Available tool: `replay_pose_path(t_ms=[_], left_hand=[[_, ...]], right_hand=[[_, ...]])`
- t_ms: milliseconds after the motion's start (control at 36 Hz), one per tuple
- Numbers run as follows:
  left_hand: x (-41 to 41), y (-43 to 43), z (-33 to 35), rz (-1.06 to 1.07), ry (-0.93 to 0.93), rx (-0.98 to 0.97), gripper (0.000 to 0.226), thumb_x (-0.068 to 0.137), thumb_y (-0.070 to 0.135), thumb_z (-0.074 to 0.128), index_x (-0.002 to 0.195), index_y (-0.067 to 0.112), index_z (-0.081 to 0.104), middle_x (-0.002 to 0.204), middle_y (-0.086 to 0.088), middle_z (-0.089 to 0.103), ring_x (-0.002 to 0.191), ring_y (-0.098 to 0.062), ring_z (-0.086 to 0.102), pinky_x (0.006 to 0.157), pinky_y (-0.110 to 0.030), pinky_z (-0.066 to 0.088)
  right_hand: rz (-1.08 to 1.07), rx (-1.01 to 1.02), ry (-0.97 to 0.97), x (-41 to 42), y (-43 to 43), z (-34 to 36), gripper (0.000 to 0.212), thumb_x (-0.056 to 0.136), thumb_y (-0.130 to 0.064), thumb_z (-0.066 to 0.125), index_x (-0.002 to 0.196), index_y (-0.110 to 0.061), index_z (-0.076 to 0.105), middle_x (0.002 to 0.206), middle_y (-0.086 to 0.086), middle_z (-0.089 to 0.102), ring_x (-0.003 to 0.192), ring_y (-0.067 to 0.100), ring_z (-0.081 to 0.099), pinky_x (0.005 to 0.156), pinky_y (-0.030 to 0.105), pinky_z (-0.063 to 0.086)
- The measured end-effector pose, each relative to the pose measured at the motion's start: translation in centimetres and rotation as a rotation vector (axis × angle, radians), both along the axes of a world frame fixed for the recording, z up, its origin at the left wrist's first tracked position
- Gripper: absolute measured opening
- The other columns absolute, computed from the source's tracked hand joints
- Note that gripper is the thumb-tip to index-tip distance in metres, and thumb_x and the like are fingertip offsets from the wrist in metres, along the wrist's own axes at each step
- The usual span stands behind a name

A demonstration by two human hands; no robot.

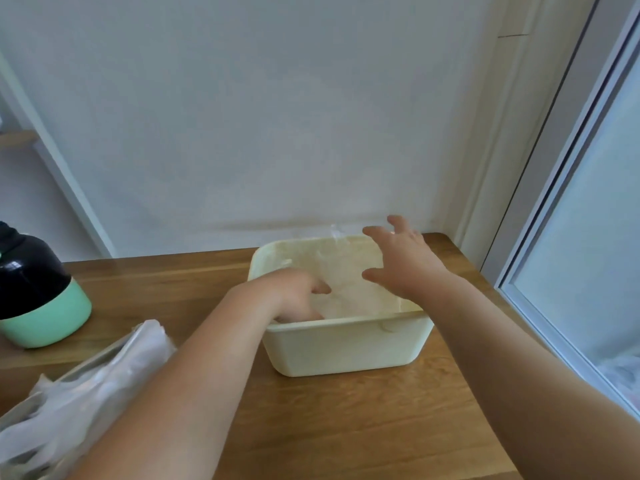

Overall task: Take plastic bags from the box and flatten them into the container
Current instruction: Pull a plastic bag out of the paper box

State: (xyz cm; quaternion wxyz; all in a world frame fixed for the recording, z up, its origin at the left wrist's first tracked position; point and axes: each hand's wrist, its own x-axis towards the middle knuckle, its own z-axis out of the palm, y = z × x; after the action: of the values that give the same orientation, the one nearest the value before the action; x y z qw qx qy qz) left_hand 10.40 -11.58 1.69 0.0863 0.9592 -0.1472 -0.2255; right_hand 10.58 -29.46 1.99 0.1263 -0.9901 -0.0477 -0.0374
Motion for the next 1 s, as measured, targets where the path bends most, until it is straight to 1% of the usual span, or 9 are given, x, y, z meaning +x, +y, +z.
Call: replay_pose_path(t_ms=[56,139,306,417,583,750,833,889,1000], left_hand=[[0.1,-0.4,-0.2,0.010,0.032,0.033,0.064,0.092,0.030,0.060,0.149,0.036,0.033,0.154,0.007,0.034,0.138,-0.020,0.039,0.106,-0.029,0.037],[0.2,-1.0,-0.5,0.010,0.046,0.046,0.059,0.096,0.024,0.053,0.151,0.032,0.031,0.156,0.005,0.031,0.140,-0.020,0.034,0.108,-0.028,0.032],[0.8,-1.4,-1.3,0.006,0.086,0.069,0.058,0.097,0.026,0.052,0.151,0.028,0.031,0.154,0.004,0.037,0.138,-0.021,0.038,0.108,-0.030,0.034],[0.9,-1.3,-1.6,0.009,0.104,0.052,0.056,0.098,0.032,0.051,0.151,0.027,0.032,0.155,0.005,0.035,0.140,-0.020,0.036,0.108,-0.030,0.032],[0.7,-0.6,-0.9,0.082,-0.057,-0.086,0.056,0.093,0.048,0.056,0.143,0.025,0.045,0.146,0.004,0.046,0.132,-0.017,0.045,0.104,-0.029,0.036],[-0.9,1.2,0.4,0.164,-0.341,-0.374,0.025,0.094,0.038,0.057,0.115,0.028,0.067,0.119,0.012,0.064,0.099,-0.005,0.057,0.083,-0.019,0.042],[-2.4,2.4,1.1,0.182,-0.450,-0.500,0.017,0.095,0.031,0.057,0.107,0.030,0.070,0.099,0.022,0.063,0.078,0.010,0.054,0.065,0.001,0.034],[-3.7,3.8,1.5,0.203,-0.494,-0.545,0.015,0.095,0.029,0.058,0.103,0.031,0.070,0.092,0.026,0.060,0.076,0.015,0.052,0.064,0.004,0.034],[-6.2,6.6,1.6,0.270,-0.539,-0.599,0.016,0.094,0.026,0.060,0.103,0.029,0.072,0.087,0.028,0.062,0.077,0.017,0.055,0.066,0.003,0.036]], right_hand=[[0.005,-0.107,-0.116,-0.4,0.0,0.4,0.061,0.090,-0.036,0.060,0.145,-0.028,0.033,0.155,0.005,0.015,0.138,0.027,0.026,0.110,0.038,0.024],[0.094,-0.196,-0.128,-0.4,0.1,0.6,0.044,0.092,-0.039,0.055,0.134,-0.028,0.049,0.142,-0.003,0.042,0.129,0.019,0.038,0.105,0.034,0.025],[0.089,-0.206,0.447,0.4,0.1,-1.0,0.051,0.086,-0.043,0.064,0.126,-0.011,0.058,0.127,0.003,0.059,0.116,0.022,0.055,0.098,0.033,0.044],[0.088,-0.273,0.533,1.2,-0.2,-1.9,0.043,0.089,-0.019,0.060,0.130,-0.006,0.055,0.133,0.009,0.055,0.119,0.026,0.054,0.098,0.034,0.044],[0.051,-0.198,0.344,0.7,-0.3,-0.9,0.040,0.089,-0.003,0.048,0.129,-0.005,0.055,0.131,0.009,0.055,0.120,0.025,0.053,0.099,0.032,0.045],[0.062,0.002,0.056,-1.2,-0.2,1.2,0.046,0.091,-0.014,0.049,0.137,-0.020,0.048,0.134,-0.004,0.055,0.124,0.017,0.050,0.102,0.028,0.039],[0.087,0.128,-0.099,-2.7,1.1,1.7,0.036,0.091,-0.022,0.051,0.127,-0.026,0.056,0.116,-0.010,0.063,0.110,0.014,0.058,0.090,0.022,0.043],[0.137,0.201,-0.142,-3.8,2.7,2.0,0.033,0.093,-0.022,0.050,0.126,-0.024,0.058,0.113,-0.008,0.063,0.106,0.013,0.058,0.071,0.007,0.035],[0.225,0.381,-0.180,-5.4,6.3,1.9,0.030,0.092,-0.018,0.054,0.121,-0.018,0.062,0.107,-0.007,0.065,0.093,0.006,0.056,0.064,0.008,0.032]])
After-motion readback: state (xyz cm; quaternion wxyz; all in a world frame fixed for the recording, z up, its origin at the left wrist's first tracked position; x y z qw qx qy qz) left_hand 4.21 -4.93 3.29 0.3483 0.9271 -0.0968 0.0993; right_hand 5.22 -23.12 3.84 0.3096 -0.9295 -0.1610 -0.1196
